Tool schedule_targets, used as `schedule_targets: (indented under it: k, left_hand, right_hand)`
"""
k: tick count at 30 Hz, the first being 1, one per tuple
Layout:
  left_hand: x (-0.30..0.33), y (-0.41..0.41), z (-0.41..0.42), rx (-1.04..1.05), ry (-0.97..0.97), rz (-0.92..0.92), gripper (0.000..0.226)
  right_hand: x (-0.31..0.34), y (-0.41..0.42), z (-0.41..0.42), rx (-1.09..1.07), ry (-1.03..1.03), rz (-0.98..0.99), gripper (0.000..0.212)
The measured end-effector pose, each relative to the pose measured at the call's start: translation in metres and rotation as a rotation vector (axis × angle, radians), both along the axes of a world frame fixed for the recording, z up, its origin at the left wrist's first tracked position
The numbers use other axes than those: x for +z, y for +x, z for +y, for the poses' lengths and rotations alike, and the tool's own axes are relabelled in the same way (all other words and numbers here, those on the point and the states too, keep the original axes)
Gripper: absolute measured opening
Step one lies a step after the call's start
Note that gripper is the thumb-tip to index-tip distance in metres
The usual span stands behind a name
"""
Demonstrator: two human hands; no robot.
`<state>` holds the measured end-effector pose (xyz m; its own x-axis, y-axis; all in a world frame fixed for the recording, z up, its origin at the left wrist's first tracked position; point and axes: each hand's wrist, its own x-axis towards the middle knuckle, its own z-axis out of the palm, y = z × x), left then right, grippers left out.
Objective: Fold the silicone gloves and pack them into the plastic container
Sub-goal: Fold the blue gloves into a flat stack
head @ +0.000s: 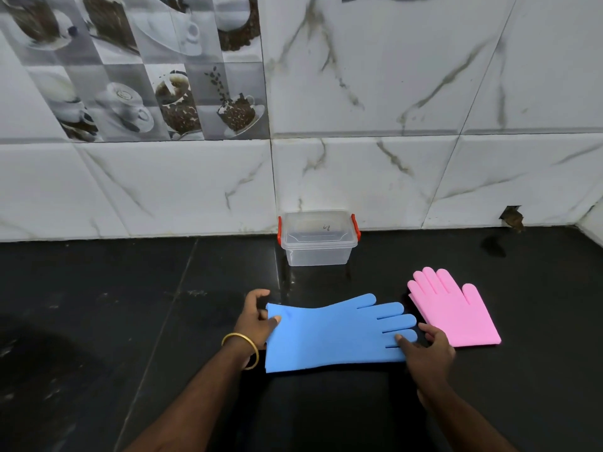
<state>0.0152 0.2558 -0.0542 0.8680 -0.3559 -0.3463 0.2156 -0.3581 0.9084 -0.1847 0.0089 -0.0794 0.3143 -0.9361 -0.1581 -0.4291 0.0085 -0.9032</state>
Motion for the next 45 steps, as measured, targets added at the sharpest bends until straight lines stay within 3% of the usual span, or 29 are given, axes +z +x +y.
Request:
schedule_targets:
  k: [5,7,9,13,17,21,25,33,37,40,41,45]
  left_hand:
    - [-0.015,-0.010,0.016,-0.123,-0.023,-0.059,0.040]
    - [-0.021,-0.009,0.021,-0.065,-0.097,0.109,0.046]
    - [-0.020,-0.010,0.025,-0.060,-0.181,0.306,0.066]
    - [-0.013,-0.009,0.030,-0.190,-0.077,0.248,0.092]
    - [-0.003,-0.010,0.029,-0.210,-0.086,0.160,0.093]
    - [0.008,-0.017,0.025,-0.233,-0.109,0.079,0.094]
    - [0.027,-0.023,0.011,-0.259,-0.117,-0.004,0.094]
    - [0.069,-0.045,-0.072,-0.311,0.034,-0.185,0.101]
    - [0.070,-0.057,-0.123,-0.419,0.216,-0.251,0.099]
    - [0.064,-0.069,-0.157,-0.485,0.326,-0.289,0.049]
    - [0.060,-0.074,-0.167,-0.515,0.390,-0.324,0.044]
    - [0.035,-0.089,-0.198,-0.605,0.608,-0.379,0.055]
  right_hand:
    - [0.006,0.007,0.007,0.036,-0.102,0.045,0.039]
    - [0.012,0.010,0.018,0.004,-0.235,0.096,0.035]
    - [0.019,0.017,0.034,0.009,-0.287,-0.027,0.030]
    - [0.028,0.046,0.070,0.326,0.073,-0.306,0.030]
    - [0.025,0.076,0.082,0.494,0.320,-0.278,0.030]
    - [0.020,0.094,0.083,0.523,0.402,-0.292,0.029]
    - [0.012,0.097,0.082,0.414,0.478,-0.363,0.019]
    - [0.018,0.093,0.061,0.289,0.851,-0.554,0.045]
    - [0.030,0.070,0.035,0.258,0.864,-0.567,0.054]
    - [0.035,0.048,0.007,0.220,0.821,-0.543,0.050]
    - [0.037,0.041,-0.004,0.205,0.802,-0.528,0.047]
    - [0.043,0.021,-0.039,0.214,0.689,-0.417,0.026]
